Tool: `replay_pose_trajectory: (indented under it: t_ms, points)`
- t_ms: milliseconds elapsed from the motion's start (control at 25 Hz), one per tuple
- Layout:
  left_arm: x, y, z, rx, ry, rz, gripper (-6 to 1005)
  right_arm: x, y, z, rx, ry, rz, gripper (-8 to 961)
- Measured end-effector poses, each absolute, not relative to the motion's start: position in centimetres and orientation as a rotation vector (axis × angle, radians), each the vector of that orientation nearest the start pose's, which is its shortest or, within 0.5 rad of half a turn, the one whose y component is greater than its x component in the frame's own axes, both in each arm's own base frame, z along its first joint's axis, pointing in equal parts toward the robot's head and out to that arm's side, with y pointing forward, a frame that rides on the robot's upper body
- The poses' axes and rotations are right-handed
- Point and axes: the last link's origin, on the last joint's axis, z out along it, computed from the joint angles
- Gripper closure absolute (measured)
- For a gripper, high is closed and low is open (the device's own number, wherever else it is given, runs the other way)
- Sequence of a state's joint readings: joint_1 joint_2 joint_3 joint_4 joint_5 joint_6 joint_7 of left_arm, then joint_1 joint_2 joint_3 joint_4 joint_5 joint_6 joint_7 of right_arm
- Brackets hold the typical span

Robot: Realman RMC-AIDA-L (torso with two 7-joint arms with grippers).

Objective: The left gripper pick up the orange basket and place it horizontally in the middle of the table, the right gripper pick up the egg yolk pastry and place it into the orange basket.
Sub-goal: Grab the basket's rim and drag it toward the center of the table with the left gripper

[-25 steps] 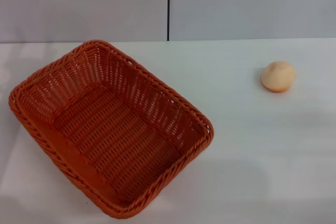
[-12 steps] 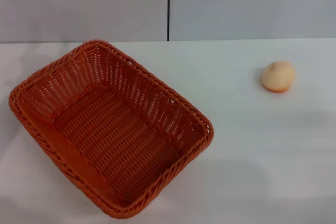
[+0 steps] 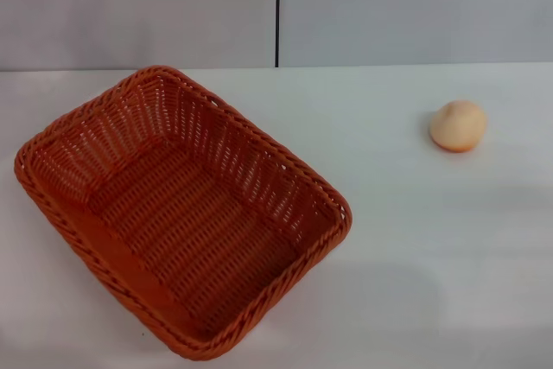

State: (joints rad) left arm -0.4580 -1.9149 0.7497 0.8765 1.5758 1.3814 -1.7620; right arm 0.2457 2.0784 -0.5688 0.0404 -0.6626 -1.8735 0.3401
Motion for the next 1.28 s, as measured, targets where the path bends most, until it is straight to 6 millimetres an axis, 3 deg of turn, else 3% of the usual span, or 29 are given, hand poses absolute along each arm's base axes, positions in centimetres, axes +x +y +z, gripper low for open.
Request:
replay_pose_trajectory:
  t_ms: [200, 440, 840, 1280]
  points:
    - [-23.6, 37.7, 14.7, -2.434, -0.823, -0.607, 386, 35.2, 21.8, 7.0, -1.152, 0.286, 0.993, 284]
    - [-22.5, 37.3, 13.8, -2.561, -0.894, -0.146, 399, 35.3, 22.1, 7.2, -1.145, 0.283, 0.989, 284]
    - [-24.1, 38.4, 10.6, -2.543, -0.957, 0.211, 420, 35.1, 22.4, 7.4, -1.149, 0.273, 0.997, 284]
    - [-25.2, 38.8, 9.2, -2.538, -0.975, 0.271, 444, 35.2, 22.2, 7.3, -1.144, 0.278, 0.995, 285]
